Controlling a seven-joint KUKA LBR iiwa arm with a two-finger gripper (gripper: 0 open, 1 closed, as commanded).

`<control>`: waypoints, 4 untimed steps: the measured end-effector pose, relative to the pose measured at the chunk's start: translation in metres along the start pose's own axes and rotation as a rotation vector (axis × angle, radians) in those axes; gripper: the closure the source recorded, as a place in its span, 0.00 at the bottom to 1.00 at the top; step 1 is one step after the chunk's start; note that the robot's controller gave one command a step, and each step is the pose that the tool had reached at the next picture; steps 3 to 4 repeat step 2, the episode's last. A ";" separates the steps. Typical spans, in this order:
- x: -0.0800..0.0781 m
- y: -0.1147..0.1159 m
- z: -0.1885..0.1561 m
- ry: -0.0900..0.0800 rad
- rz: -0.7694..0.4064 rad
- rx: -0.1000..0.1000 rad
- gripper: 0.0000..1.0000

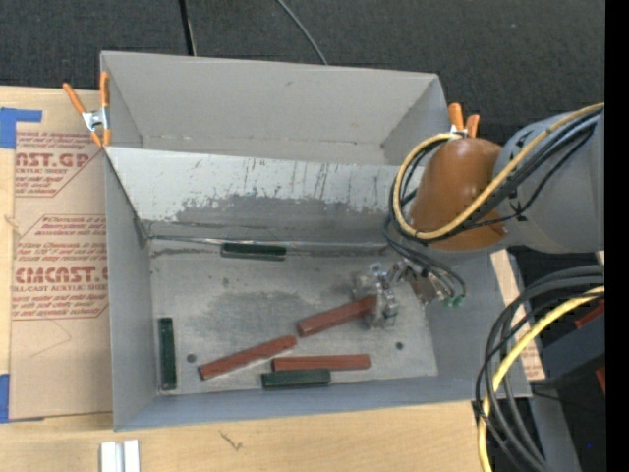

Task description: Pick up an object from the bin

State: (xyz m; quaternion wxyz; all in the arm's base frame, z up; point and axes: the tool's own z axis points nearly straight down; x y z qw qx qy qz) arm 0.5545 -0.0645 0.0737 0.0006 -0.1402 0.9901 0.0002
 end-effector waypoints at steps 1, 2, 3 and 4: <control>0.000 0.000 0.000 0.000 0.000 0.000 1.00; 0.000 -0.004 -0.132 -0.002 -0.148 0.001 1.00; 0.000 -0.004 -0.132 -0.002 -0.148 0.001 1.00; 0.000 -0.004 -0.132 -0.002 -0.148 0.001 1.00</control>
Offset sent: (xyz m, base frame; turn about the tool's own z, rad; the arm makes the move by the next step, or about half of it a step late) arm -0.0002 -0.0052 0.1316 -0.1477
